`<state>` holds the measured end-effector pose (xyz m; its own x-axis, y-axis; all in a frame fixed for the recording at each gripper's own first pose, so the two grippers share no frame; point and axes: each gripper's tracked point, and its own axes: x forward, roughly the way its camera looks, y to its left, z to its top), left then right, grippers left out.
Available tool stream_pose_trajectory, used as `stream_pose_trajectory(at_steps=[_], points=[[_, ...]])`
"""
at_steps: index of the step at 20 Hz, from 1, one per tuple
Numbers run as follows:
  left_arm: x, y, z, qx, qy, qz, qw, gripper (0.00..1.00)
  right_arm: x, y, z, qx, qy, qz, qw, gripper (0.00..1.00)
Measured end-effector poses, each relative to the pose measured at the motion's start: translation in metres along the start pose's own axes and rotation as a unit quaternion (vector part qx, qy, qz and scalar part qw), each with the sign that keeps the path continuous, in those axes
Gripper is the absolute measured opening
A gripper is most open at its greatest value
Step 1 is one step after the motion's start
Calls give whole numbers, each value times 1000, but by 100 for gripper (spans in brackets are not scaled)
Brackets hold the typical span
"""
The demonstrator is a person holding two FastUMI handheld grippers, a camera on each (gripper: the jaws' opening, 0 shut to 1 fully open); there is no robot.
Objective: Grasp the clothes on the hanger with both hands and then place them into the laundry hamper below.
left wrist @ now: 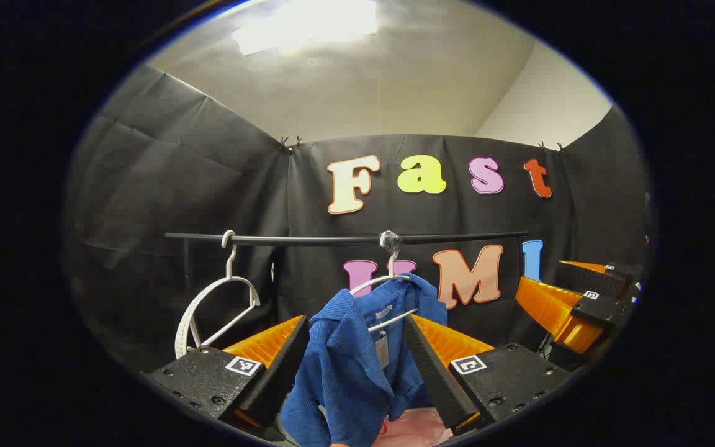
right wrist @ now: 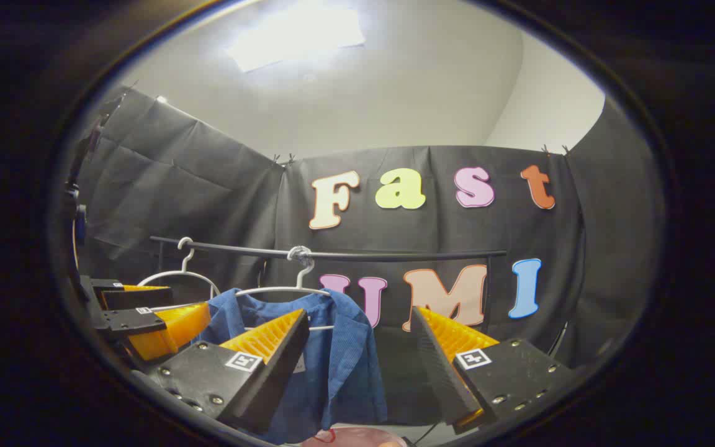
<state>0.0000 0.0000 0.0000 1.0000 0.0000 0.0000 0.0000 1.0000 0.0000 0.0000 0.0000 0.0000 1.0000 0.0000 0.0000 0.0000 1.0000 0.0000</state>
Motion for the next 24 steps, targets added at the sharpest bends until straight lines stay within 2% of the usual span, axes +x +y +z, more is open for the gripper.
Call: stream_pose_trajectory(at_steps=[11, 12, 24], points=[[-5, -8, -1, 6, -8, -55, 998, 93, -10, 4, 0, -14, 7, -24, 1000, 98], [-6, -8, -2, 5, -8, -56, 998, 95, -11, 5, 2, -14, 6, -24, 1000, 98], [1, -6, -5, 10, 3, -44, 999, 94, -6, 7, -1, -21, 7, -36, 999, 98]])
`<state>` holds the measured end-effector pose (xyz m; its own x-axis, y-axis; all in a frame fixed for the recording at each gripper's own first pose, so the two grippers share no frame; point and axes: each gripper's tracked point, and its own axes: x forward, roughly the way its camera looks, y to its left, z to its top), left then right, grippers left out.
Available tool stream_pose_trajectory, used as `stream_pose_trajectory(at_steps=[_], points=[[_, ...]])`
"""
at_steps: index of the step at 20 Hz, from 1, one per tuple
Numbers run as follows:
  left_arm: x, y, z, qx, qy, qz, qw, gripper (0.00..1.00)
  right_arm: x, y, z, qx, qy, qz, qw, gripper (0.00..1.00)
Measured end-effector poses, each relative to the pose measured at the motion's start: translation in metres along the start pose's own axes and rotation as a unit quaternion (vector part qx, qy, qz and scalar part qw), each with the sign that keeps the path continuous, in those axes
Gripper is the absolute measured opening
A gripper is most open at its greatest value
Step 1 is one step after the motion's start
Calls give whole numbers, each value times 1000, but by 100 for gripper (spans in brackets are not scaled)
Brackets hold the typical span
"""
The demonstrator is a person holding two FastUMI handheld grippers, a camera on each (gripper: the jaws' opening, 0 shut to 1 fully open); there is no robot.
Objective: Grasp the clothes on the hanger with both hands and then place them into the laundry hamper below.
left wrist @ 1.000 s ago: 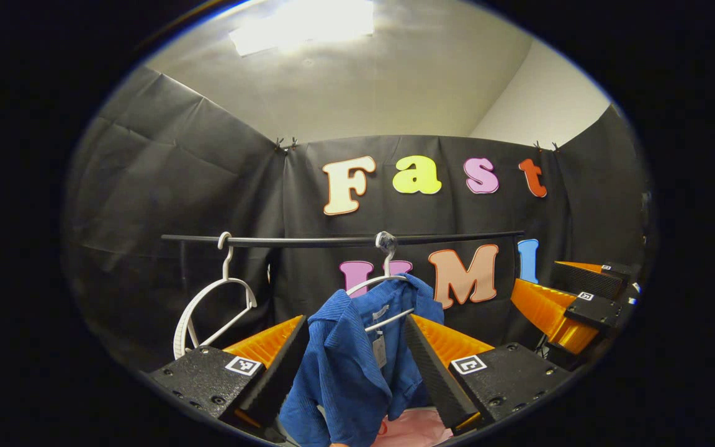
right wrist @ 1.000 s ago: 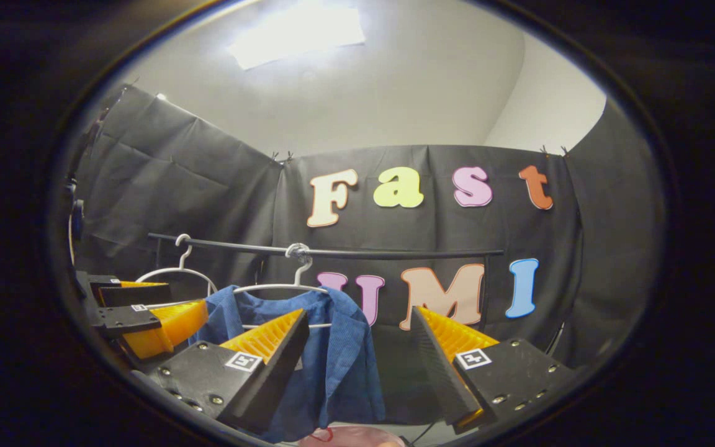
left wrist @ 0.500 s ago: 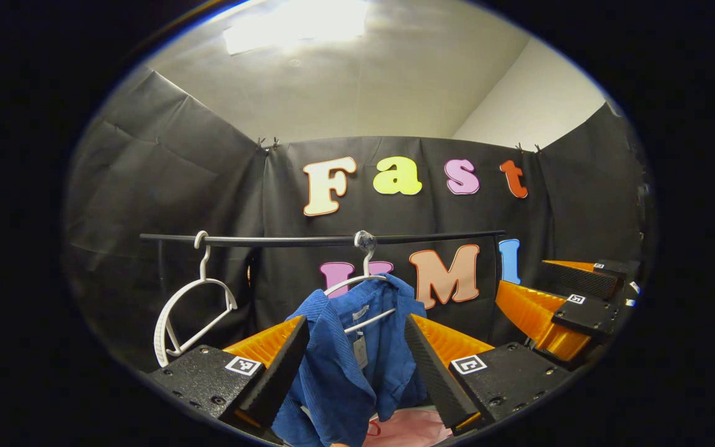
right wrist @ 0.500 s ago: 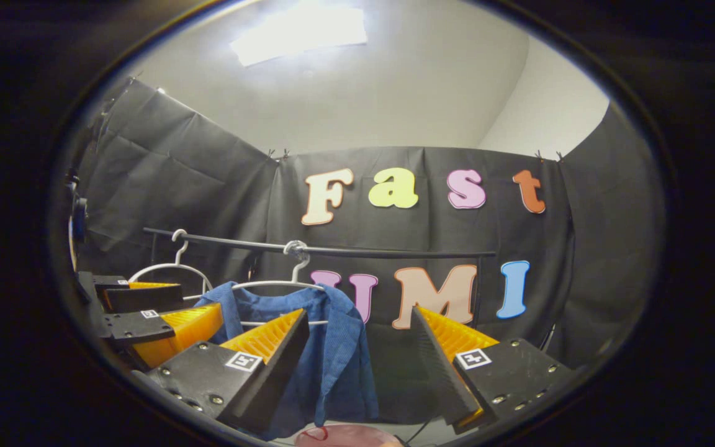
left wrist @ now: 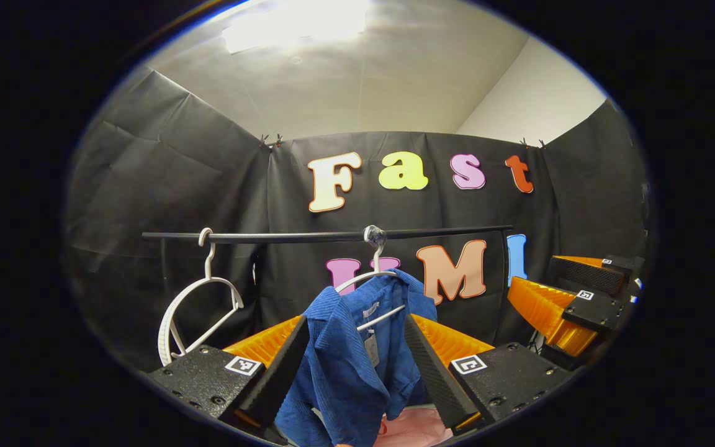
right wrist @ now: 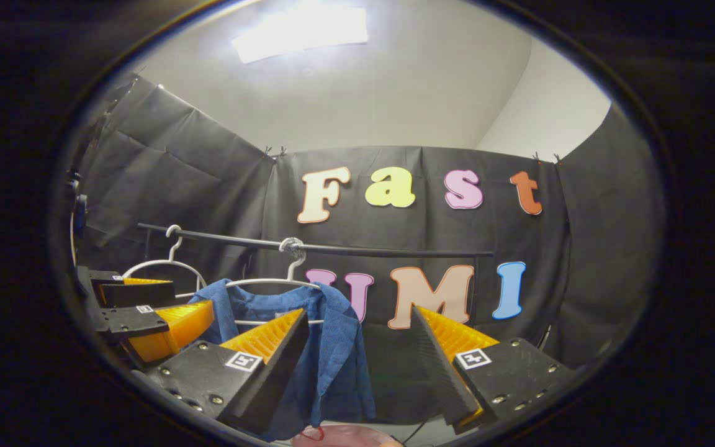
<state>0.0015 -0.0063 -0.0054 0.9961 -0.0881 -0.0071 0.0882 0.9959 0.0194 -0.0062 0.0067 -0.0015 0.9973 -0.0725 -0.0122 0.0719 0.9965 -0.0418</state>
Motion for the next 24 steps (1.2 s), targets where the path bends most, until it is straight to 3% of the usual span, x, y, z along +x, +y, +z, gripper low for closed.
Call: stream_pose_trajectory(at_steps=[5, 8, 15, 24], points=[[1, 1, -4, 7, 7, 4, 1000, 94, 13, 3, -9, 0, 4, 4, 1000, 98], [4, 4, -5, 13, 13, 25, 1000, 93, 27, 3, -17, 7, 8, 27, 1000, 98], [15, 6, -13, 18, 23, 102, 994, 95, 77, -11, -28, 0, 3, 89, 996, 98], [39, -2, -27, 48, 28, 204, 977, 93, 113, 5, -65, 13, 14, 161, 987, 96]])
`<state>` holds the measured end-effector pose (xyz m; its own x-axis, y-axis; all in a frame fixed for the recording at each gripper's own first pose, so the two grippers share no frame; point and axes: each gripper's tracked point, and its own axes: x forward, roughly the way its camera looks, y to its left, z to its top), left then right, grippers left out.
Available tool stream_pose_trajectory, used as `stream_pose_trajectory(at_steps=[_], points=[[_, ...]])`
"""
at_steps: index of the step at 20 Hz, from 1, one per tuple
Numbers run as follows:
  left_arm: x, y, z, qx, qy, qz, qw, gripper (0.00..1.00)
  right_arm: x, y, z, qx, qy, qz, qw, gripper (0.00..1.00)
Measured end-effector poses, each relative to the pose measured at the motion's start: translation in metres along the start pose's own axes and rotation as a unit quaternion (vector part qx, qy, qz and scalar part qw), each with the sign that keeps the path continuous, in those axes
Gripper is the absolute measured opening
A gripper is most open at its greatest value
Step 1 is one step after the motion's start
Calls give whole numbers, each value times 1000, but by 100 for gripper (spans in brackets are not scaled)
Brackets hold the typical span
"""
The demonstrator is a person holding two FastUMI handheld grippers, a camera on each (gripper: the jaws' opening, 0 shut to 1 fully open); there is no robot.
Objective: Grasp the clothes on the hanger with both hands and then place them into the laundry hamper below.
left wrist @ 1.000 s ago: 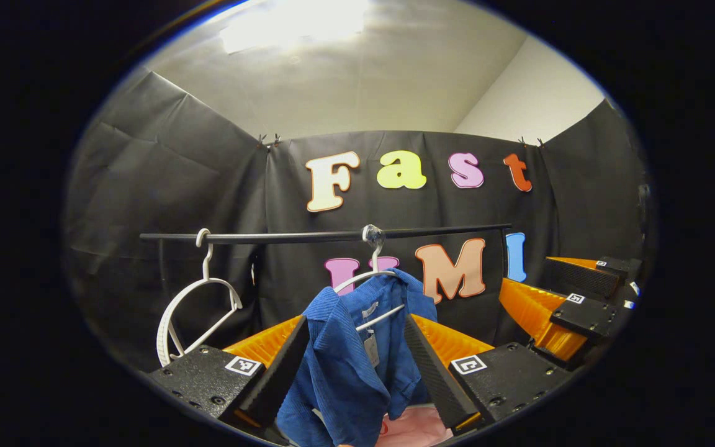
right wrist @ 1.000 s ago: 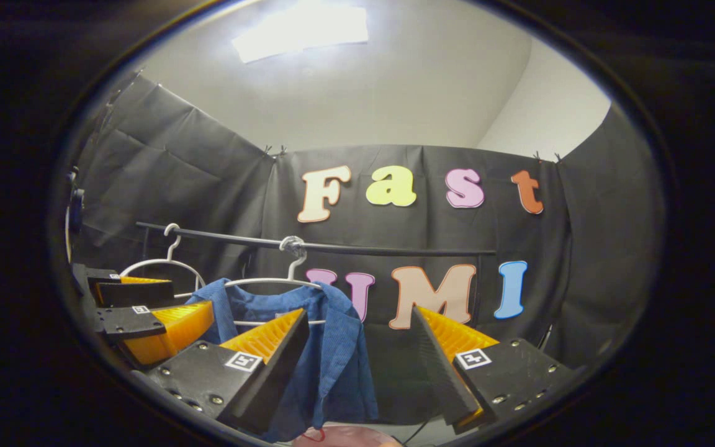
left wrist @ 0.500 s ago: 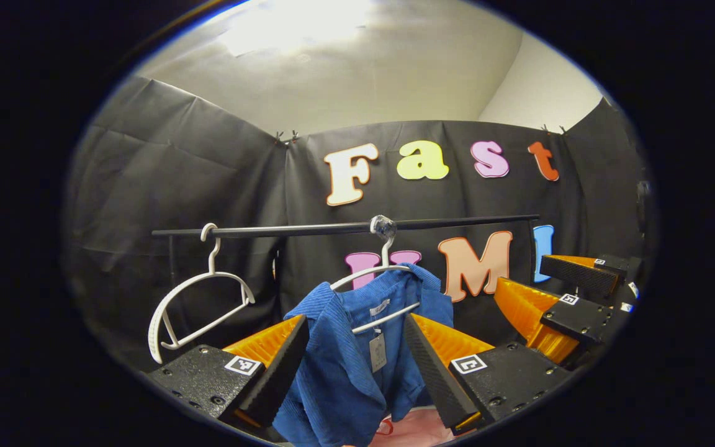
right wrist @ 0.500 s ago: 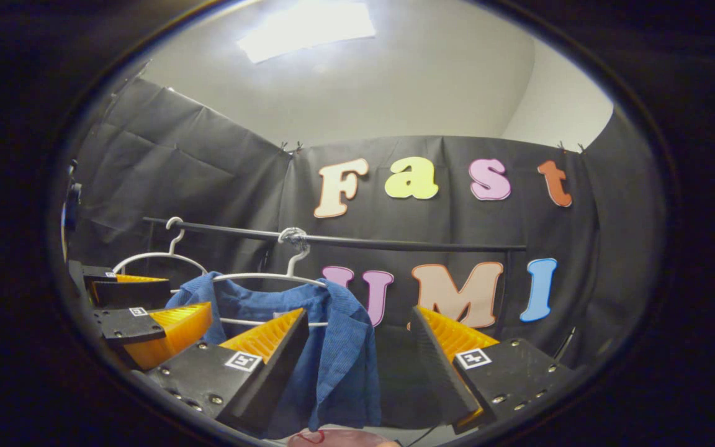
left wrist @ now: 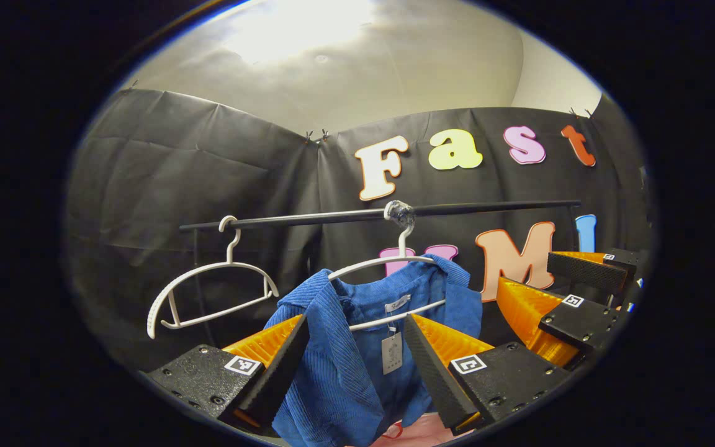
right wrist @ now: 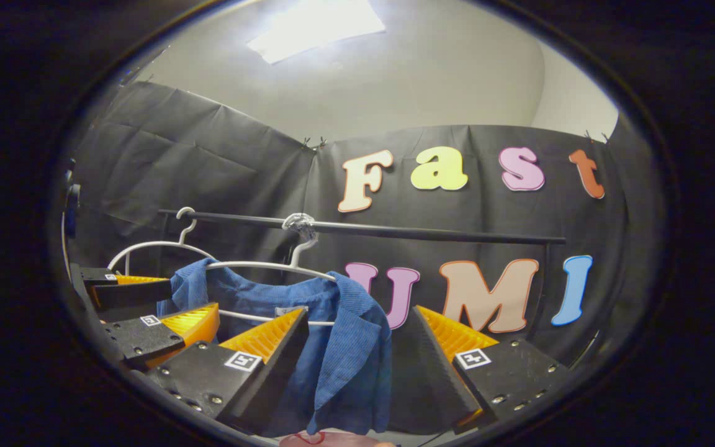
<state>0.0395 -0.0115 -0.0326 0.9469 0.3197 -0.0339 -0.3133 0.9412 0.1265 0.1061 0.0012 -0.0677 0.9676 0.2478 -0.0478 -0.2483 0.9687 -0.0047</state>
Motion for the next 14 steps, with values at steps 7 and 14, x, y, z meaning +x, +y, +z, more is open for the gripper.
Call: stream_pose_trajectory(at_steps=[7, 14], points=[[33, -7, -23, 32, 14, 69, 997, 94, 50, 10, -34, -5, 16, 28, 999, 96], [56, 12, -41, 67, 25, 132, 989, 95, 113, 5, -99, -14, 54, 7, 998, 96]])
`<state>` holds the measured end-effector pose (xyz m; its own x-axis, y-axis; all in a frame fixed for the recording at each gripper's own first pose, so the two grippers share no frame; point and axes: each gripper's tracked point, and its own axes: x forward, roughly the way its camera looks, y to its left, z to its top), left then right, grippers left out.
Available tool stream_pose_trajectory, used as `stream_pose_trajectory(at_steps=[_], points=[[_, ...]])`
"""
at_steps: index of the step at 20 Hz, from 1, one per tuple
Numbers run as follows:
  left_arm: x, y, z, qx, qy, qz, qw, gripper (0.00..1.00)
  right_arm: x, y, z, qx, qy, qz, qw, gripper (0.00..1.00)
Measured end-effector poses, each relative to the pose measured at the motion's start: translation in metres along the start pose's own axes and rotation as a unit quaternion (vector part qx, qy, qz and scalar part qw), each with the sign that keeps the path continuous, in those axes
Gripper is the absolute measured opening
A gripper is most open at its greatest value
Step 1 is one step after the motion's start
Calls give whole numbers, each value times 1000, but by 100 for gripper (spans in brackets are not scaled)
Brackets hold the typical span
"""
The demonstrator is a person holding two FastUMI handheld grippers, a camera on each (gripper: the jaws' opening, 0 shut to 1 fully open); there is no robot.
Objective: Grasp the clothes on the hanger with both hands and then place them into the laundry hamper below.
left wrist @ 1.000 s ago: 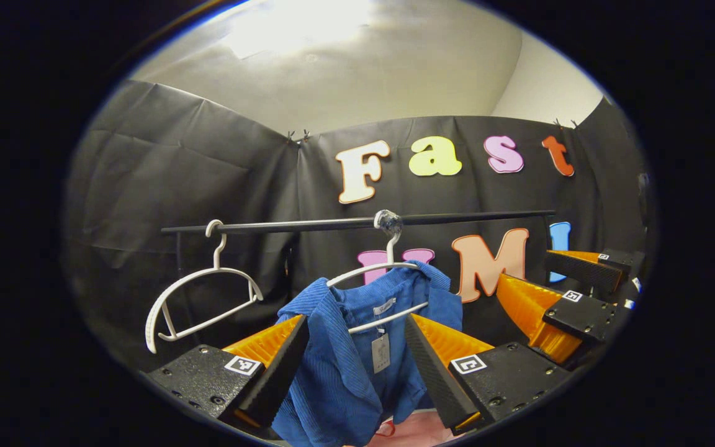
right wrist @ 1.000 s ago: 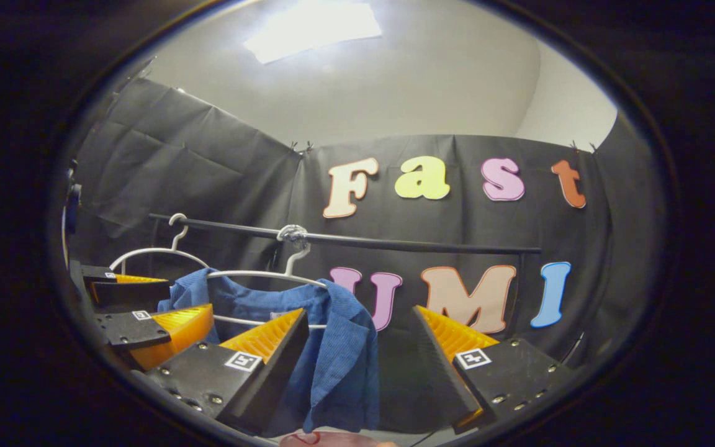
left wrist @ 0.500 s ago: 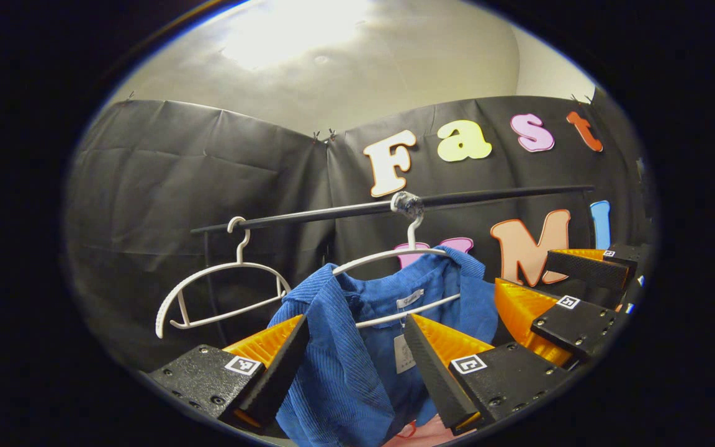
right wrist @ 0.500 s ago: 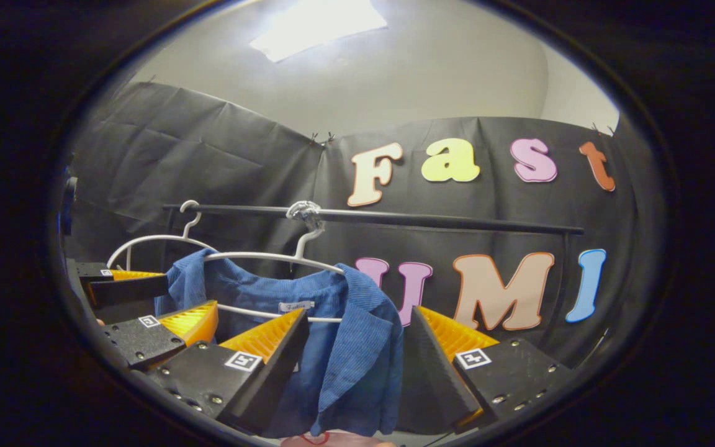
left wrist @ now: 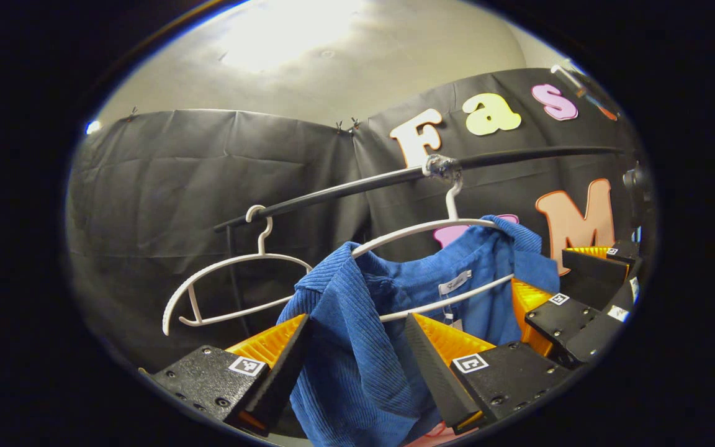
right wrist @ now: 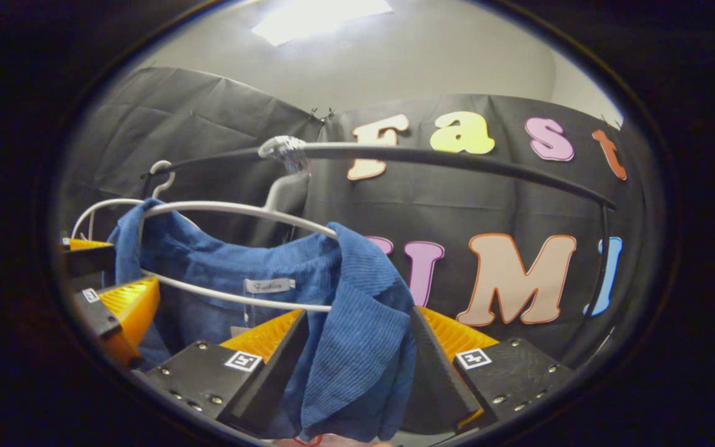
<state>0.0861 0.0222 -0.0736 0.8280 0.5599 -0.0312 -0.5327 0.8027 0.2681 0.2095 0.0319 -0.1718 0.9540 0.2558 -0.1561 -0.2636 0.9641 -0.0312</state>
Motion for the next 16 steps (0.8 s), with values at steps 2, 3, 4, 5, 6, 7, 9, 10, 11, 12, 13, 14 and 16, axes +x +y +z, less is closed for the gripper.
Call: stream_pose_trajectory(at_steps=[2, 3, 4, 5, 6, 7, 9, 10, 11, 12, 13, 14, 16], points=[[5, 4, -4, 21, -4, 12, 1000, 96, 15, 2, -22, 0, 21, 1, 1000, 96], [6, 8, -5, 31, -6, 17, 999, 90, 20, 3, -30, 3, 32, 4, 999, 97], [9, 11, -7, 39, -4, 19, 999, 84, 23, 6, -37, 11, 40, 10, 999, 98], [10, 15, -10, 48, -2, 23, 999, 73, 25, 3, -39, 20, 42, 2, 999, 95], [12, 19, -12, 54, 1, 26, 998, 63, 27, 6, -41, 31, 46, 6, 998, 82], [14, 22, -13, 54, 2, 26, 998, 53, 28, 2, -43, 33, 50, 2, 998, 67], [14, 25, -15, 50, 4, 28, 998, 33, 28, -3, -44, 21, 53, -4, 998, 41], [13, 23, -16, 46, 5, 21, 999, 23, 29, -5, -45, 14, 53, -12, 998, 26], [14, 22, -15, 43, 5, 14, 999, 13, 28, -6, -44, 11, 53, -11, 998, 11], [13, 20, -14, 40, 4, 5, 999, 2, 29, -7, -44, 10, 54, -10, 998, 10], [13, 19, -14, 37, 2, -6, 999, 1, 28, -12, -43, 11, 56, -13, 998, 10], [13, 19, -11, 37, 0, -14, 999, 2, 27, -19, -40, 13, 55, -21, 998, 10], [11, 30, -5, 29, -7, -19, 999, 1, 26, -40, -31, 18, 45, -52, 998, 10]])
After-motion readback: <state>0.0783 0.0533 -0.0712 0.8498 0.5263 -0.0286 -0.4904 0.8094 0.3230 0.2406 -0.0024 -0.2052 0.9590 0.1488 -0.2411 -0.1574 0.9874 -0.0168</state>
